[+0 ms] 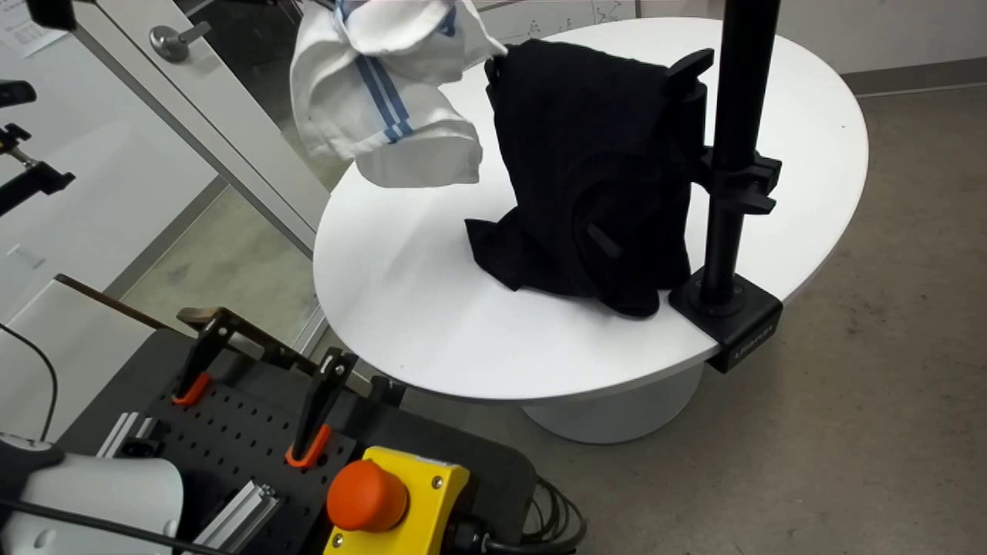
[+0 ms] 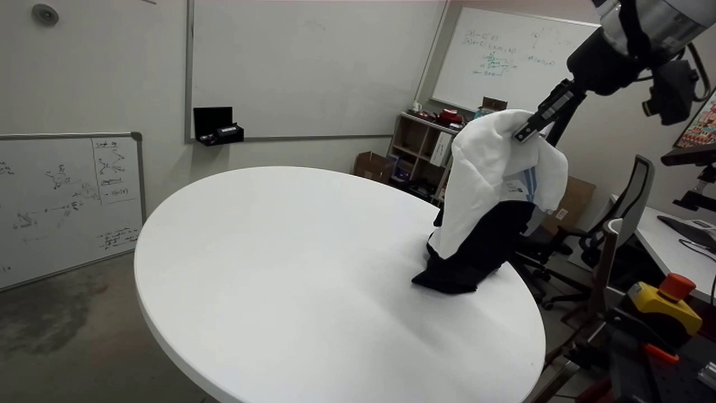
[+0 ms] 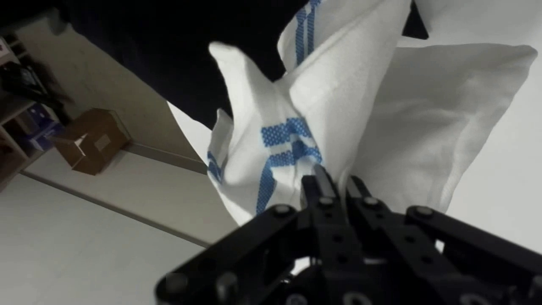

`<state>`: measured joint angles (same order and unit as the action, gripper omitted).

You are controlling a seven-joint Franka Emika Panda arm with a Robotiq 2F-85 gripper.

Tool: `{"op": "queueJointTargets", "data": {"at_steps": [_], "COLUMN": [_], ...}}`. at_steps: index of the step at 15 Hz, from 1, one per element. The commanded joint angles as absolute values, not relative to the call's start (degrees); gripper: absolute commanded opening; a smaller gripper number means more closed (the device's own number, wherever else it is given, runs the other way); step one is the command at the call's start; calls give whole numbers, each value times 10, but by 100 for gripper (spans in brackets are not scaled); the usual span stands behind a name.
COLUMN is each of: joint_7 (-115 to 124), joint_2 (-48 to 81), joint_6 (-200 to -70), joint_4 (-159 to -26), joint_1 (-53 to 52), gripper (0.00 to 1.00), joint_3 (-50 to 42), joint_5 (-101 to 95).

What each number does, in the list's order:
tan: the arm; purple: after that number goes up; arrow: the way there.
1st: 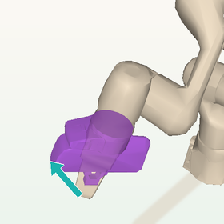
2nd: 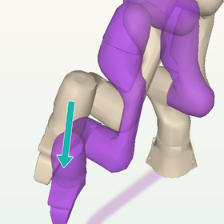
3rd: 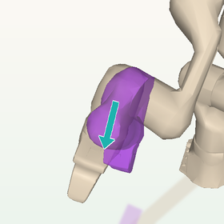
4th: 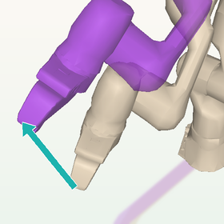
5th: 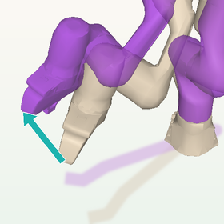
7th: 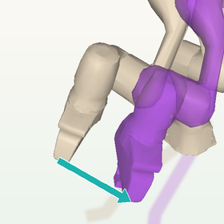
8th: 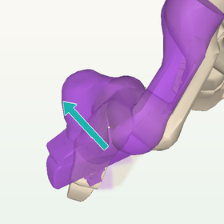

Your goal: Pick the tea towel on the table and put it on the stand

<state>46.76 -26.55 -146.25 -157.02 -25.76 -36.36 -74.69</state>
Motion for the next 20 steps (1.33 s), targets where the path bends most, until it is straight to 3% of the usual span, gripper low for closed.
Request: {"op": "queueJointTargets", "data": {"at_steps": [1,9,10,14,20], "joint_7": [398,425,411,423,467], "joint_2": [-383,-502,-468,-452,-402], "joint_6": [-1346,-1118,-1158,-1150,-1147], "joint_4": [-1580,-1573,-1572,-1553,-1508], "joint_1": [-253,-190,-98,-5,64], "gripper": [1,1,1,1,1], "joint_3": [-347,-272,-210,-150,-89], "joint_5": [-695,-656,-618,-606,-613]}}
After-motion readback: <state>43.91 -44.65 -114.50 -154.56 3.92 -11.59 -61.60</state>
